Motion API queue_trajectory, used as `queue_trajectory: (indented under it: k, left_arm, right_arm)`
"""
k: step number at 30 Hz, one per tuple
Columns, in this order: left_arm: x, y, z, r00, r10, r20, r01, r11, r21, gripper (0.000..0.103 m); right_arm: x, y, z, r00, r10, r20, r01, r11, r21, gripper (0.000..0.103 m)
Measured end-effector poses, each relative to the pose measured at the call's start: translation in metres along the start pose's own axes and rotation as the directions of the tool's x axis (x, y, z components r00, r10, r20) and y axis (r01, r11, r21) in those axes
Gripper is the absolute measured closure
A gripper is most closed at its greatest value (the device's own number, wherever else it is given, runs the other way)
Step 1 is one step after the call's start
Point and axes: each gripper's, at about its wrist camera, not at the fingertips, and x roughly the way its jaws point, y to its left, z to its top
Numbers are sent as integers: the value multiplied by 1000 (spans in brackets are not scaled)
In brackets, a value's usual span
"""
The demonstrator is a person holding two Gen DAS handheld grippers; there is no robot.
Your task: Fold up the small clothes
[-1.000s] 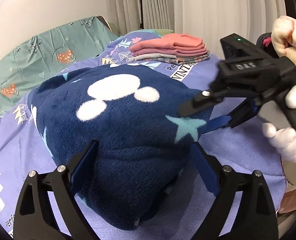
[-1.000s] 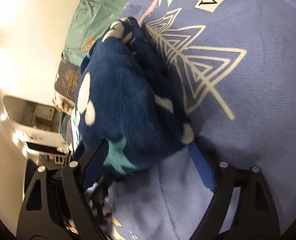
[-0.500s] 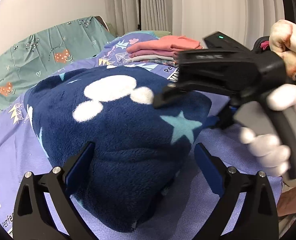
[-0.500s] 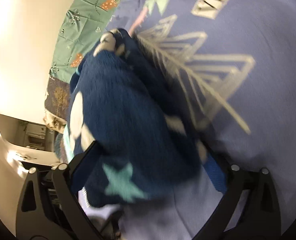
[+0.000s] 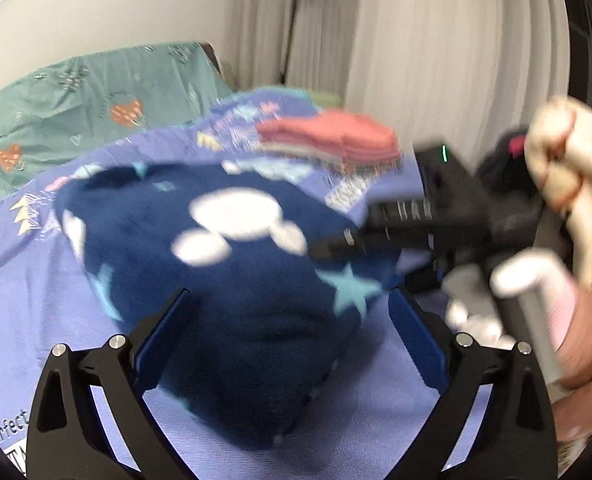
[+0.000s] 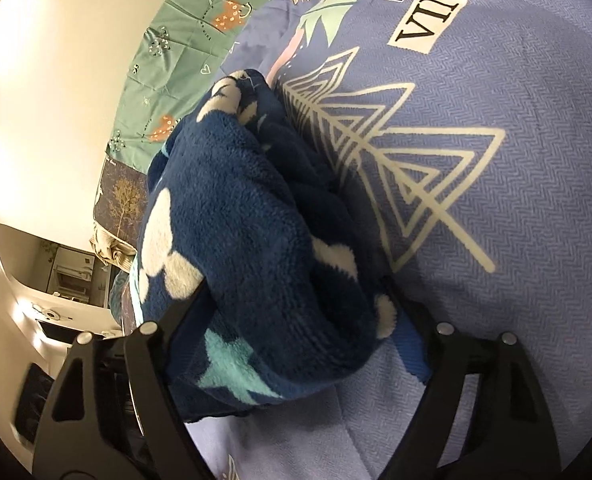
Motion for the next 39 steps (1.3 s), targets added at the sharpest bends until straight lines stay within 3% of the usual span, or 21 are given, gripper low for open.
queue_trajectory:
  k: [6, 9, 11, 14, 17, 18, 19, 20, 23, 27, 32, 36, 39]
  left_arm:
    - [12, 81, 23, 993, 115, -17, -116, 976, -183, 5]
    - [36, 136, 34, 984, 173, -49, -179, 920, -349, 5]
    - [57, 171, 40, 990, 134, -51, -143, 883, -447, 5]
    - [91, 207, 44, 988, 124, -94, -155, 842, -517, 5]
    - [130, 243, 38, 990, 17, -140, -99, 790, -605, 7]
    - [143, 254, 32, 990, -62, -127, -35, 758, -651, 19]
    - [150, 260, 28, 988, -114, -108, 9, 727, -686, 25]
    - [152, 262, 28, 987, -125, -99, 23, 725, -688, 28]
    - [145, 250, 43, 991, -97, -97, 19, 795, -606, 42]
    - [111, 244, 74, 997, -67, -29, 39, 833, -551, 46]
    - [53, 257, 124, 996, 67, 59, -32, 885, -464, 46]
    - [11, 291, 158, 968, 231, 96, -167, 883, -438, 45]
    - [-2, 333, 172, 942, 329, 71, -260, 846, -465, 44]
  right_arm:
    - [-3, -2, -6, 999, 29, -33, -29, 999, 20, 12]
    - [-1, 0, -5, 999, 41, -26, -40, 999, 24, 5]
    - [3, 4, -5, 999, 28, -22, -28, 999, 16, 2]
    - [9, 11, -2, 1000, -2, -6, 2, 1000, -11, 2]
    - [10, 14, -1, 1000, -9, 12, 9, 1000, -15, 3]
    - [8, 15, -1, 1000, -8, 17, 8, 1000, -23, 4]
    - [8, 17, -1, 1000, -3, 22, 4, 999, -36, 14]
    - [6, 20, -1, 999, 11, 30, -9, 998, -66, 26]
    - [-4, 34, 4, 998, 10, 59, -1, 987, -159, 46]
    - [-17, 71, 16, 992, -5, 125, 46, 942, -332, 51]
    - [-7, 124, 56, 990, 32, 139, 39, 874, -484, 53]
    - [37, 189, 106, 992, 85, 92, -14, 803, -596, 53]
    - [84, 238, 139, 993, 104, 56, -43, 764, -643, 53]
